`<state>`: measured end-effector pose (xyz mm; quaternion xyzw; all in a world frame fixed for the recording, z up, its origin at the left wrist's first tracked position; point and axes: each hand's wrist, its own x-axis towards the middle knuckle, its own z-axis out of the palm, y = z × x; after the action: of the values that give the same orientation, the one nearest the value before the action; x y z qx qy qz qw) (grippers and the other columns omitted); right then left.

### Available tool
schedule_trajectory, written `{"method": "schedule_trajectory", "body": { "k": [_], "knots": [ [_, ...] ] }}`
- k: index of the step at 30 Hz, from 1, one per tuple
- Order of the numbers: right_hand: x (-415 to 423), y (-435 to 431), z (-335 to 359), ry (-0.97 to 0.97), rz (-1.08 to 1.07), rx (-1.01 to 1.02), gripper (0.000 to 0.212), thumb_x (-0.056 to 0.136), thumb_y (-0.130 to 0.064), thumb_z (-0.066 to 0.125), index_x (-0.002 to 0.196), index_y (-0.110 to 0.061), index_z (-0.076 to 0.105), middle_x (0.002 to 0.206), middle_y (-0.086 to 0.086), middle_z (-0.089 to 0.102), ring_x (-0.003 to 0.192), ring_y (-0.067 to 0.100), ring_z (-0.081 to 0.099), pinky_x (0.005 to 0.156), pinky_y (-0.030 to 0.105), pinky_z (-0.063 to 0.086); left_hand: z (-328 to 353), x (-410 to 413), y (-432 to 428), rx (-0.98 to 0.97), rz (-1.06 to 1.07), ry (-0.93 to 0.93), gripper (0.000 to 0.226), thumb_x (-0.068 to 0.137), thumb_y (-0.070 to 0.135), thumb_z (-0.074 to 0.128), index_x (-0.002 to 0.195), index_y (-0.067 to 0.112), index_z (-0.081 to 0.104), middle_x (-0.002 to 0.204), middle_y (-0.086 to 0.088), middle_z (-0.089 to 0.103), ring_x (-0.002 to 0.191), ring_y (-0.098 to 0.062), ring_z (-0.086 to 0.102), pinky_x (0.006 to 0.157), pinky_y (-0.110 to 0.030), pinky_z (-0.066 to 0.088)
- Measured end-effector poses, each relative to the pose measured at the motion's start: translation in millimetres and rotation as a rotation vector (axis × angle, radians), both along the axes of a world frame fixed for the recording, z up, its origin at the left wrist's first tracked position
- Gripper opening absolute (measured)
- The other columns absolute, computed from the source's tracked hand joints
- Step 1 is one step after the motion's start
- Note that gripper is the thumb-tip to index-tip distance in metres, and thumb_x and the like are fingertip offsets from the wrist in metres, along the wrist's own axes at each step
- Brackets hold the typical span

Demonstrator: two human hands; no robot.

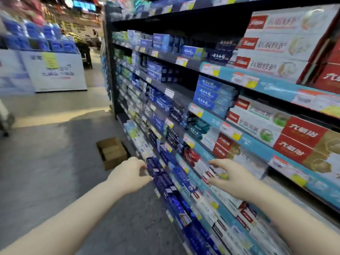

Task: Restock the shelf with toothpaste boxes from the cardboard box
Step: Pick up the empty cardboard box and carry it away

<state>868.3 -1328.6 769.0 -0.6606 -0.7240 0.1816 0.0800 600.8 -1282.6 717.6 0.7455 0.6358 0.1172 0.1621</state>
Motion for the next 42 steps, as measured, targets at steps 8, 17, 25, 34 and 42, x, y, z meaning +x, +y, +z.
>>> {"method": "schedule_trajectory", "body": {
  "k": [8,17,25,34,42],
  "knots": [
    [-123,92,-51,0.089,0.086,-0.157,0.056,0.087,-0.042,0.054,0.138,-0.028,0.034,0.148,-0.007,0.034,0.134,0.012,0.034,0.108,0.029,0.030,-47,-128,38,-0.160,0.151,-0.023,0.048,0.078,0.050,0.059,0.119,0.024,0.056,0.127,0.000,0.053,0.116,-0.019,0.053,0.096,-0.031,0.045],
    [-225,215,-107,0.147,0.214,-0.244,0.056,0.085,-0.039,0.058,0.136,-0.025,0.039,0.141,-0.005,0.045,0.128,0.010,0.043,0.106,0.028,0.034,-85,-222,110,-0.241,0.355,-0.012,0.047,0.079,0.050,0.058,0.118,0.022,0.056,0.123,-0.001,0.054,0.110,-0.019,0.055,0.093,-0.032,0.047],
    [-284,375,-135,0.169,0.305,-0.344,0.059,0.084,-0.043,0.056,0.138,-0.029,0.036,0.145,-0.007,0.039,0.131,0.012,0.039,0.107,0.030,0.034,-98,-282,238,-0.335,0.488,0.016,0.048,0.077,0.049,0.062,0.116,0.021,0.057,0.120,-0.002,0.058,0.110,-0.016,0.057,0.092,-0.029,0.046],
    [-347,516,-153,0.118,0.381,-0.442,0.060,0.083,-0.046,0.056,0.137,-0.029,0.036,0.145,-0.007,0.038,0.130,0.011,0.039,0.109,0.032,0.033,-111,-331,356,-0.390,0.585,-0.028,0.051,0.079,0.049,0.059,0.122,0.024,0.053,0.126,0.001,0.054,0.116,-0.014,0.053,0.097,-0.026,0.043],
    [-429,617,-175,0.133,0.346,-0.450,0.059,0.083,-0.045,0.057,0.136,-0.029,0.038,0.142,-0.006,0.042,0.126,0.010,0.043,0.105,0.026,0.035,-132,-420,472,-0.412,0.548,-0.030,0.051,0.082,0.045,0.058,0.126,0.020,0.051,0.131,-0.002,0.051,0.119,-0.016,0.052,0.096,-0.024,0.041]
  ]
}}
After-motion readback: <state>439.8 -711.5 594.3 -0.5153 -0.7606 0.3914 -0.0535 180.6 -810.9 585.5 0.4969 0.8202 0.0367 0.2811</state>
